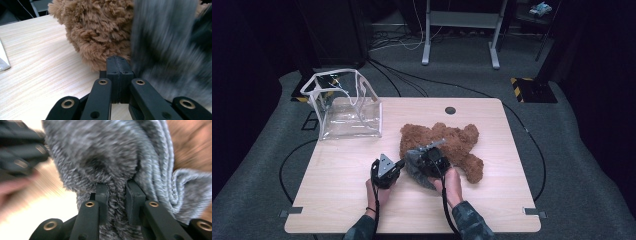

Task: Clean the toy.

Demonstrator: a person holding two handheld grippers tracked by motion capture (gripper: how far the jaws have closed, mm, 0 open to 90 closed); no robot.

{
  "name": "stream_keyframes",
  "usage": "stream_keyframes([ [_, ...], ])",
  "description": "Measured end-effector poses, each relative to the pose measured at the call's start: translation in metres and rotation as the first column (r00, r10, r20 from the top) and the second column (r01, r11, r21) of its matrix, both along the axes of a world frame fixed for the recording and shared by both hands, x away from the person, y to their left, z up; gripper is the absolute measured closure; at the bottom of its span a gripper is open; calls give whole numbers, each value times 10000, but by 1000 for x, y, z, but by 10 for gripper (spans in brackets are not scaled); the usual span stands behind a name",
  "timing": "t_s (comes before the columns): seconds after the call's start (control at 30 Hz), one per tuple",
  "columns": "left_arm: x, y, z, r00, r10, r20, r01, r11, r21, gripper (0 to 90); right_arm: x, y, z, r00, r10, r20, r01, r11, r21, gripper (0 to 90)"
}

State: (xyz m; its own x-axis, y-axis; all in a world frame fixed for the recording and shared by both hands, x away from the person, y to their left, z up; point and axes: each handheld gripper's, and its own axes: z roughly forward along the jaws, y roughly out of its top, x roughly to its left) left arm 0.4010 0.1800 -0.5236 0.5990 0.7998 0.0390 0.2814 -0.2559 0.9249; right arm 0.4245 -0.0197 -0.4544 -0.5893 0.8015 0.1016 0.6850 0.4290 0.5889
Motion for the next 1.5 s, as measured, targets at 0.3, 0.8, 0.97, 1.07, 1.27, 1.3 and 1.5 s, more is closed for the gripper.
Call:
stream_keyframes([
  [0.3, 0, -1, 0, 10000, 22, 44, -22, 10000, 66, 900, 13, -1, 21, 9984, -344, 453, 326, 9987, 400, 746],
  [0.8, 0, 0, 0, 10000, 62, 49, -62, 10000, -38, 897, 4, -8, -15, 9980, -107, -628, 115, 9999, 125, 746],
  [0.97, 0, 0, 0, 9999, 107, 75, -106, 9999, -41, 892, -9, -34, 11, 9994, -334, 85, 328, 9969, 722, 743],
  [1.07, 0, 0, 0, 9999, 100, 31, -100, 9999, -12, 883, -16, -52, 27, 9954, -740, 615, 691, 9946, 777, 744],
  [1.27, 0, 0, 0, 9999, 116, -15, -116, 9999, 4, 878, -22, -92, 44, 9765, -1743, 1266, 1642, 9826, 867, 752],
  [1.3, 0, -1, 0, 9999, 140, 14, -140, 9999, -21, 878, -23, -103, 46, 9735, -1877, 1310, 1774, 9804, 858, 753],
  [1.5, 0, 0, 0, 9999, 131, -43, -131, 9999, 28, 869, -24, -139, 46, 9489, -2749, 1547, 2649, 9608, 822, 758],
])
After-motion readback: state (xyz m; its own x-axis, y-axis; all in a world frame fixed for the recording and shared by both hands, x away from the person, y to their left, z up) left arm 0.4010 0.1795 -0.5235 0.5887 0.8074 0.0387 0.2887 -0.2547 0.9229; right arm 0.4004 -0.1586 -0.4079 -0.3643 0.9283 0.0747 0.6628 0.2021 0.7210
